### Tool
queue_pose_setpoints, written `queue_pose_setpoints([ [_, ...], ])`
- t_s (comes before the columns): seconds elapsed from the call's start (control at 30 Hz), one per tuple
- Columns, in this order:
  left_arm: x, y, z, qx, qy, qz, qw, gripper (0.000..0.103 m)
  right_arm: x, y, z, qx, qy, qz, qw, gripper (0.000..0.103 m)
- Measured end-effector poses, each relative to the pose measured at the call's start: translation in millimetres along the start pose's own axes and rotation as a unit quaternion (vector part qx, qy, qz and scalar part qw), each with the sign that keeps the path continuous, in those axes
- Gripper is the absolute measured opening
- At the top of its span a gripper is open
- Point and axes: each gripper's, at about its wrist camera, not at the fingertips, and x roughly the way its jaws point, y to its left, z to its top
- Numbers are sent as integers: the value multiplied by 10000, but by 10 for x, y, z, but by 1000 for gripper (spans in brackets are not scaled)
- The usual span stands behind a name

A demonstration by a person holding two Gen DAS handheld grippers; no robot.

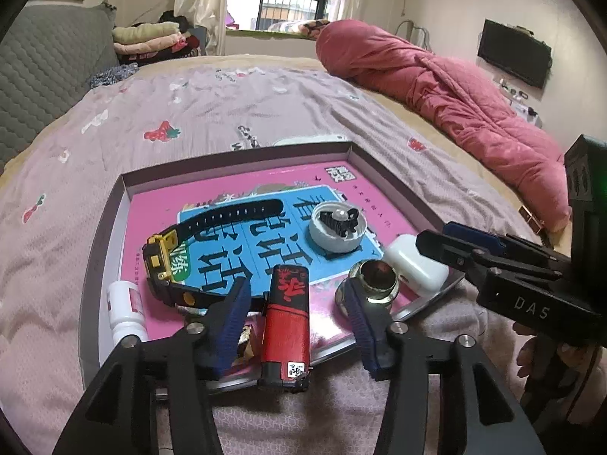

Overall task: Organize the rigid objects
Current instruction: 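Lower the earbuds case into the tray and open the right tool while the left tool lowers the lighter, then open the left tool to release the red lighter in the tray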

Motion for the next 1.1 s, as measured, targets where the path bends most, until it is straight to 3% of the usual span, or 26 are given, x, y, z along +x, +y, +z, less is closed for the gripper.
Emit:
queue_pose_setpoints([
  [0.4,-133,26,50,-85,-220,12,9997,64,-93,85,37,-114,-242,-64,9996,51],
  [0.97,-366,163,-92,-313,-330,487,9978,70,-312,310,-27,-505,-548,-126,9971,53],
  [1.1,-466,199,-151,-453,-332,672,9962,74,-387,395,-57,-654,-593,-129,9960,59],
])
